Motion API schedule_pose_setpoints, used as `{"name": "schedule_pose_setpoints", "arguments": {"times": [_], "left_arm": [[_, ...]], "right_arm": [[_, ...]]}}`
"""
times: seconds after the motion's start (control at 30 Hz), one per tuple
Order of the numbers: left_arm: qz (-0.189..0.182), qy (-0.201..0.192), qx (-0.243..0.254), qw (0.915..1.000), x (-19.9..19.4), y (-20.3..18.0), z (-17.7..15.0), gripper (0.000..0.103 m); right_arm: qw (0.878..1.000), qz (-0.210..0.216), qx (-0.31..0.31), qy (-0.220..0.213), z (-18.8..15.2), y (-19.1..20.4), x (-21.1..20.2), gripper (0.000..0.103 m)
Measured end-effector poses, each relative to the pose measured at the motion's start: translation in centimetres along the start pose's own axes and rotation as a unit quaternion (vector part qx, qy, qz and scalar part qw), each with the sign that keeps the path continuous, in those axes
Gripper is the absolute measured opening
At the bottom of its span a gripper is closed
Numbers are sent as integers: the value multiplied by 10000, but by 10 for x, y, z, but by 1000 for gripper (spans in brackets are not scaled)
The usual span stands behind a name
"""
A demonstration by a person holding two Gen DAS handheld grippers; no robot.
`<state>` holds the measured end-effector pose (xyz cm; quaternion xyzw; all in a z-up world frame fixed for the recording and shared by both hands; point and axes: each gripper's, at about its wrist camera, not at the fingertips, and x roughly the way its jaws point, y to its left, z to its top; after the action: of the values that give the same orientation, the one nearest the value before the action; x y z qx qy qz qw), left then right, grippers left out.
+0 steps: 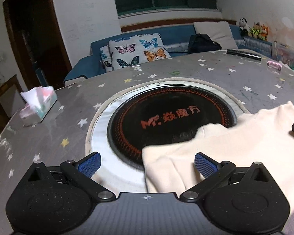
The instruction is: Fold clothes
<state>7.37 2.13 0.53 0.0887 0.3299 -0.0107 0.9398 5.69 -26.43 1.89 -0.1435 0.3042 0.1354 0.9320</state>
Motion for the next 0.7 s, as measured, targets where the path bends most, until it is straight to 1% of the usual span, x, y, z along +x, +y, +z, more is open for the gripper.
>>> {"name": "schedule_pose_setpoints", "arguments": {"times": [0.13, 0.3, 0.37, 0.5, 0.6, 0.7], "left_arm": [[-19, -61, -101, 9999, -23, 0, -20, 103], [95, -160, -193, 9996, -44, -2, -44, 103], [132, -187, -243, 9994, -49, -2, -49, 103], [232, -221, -302, 9990, -52, 0, -57, 103], [278, -235, -374, 9986, -56, 3, -59, 103], [277, -256, -418, 9984, -61, 5, -62, 103]], "right_arm": [[9999, -139, -46, 13, -18, 1, -7, 103], [9990, -143, 428, -52, -25, -9, -19, 103], [9984, -143, 538, -114, -28, -10, -24, 103], [9983, -297, 493, 96, -41, -10, -19, 103], [9972, -223, 712, 67, -42, -15, -25, 103], [9974, -349, 628, -89, -41, -13, -35, 103]]}}
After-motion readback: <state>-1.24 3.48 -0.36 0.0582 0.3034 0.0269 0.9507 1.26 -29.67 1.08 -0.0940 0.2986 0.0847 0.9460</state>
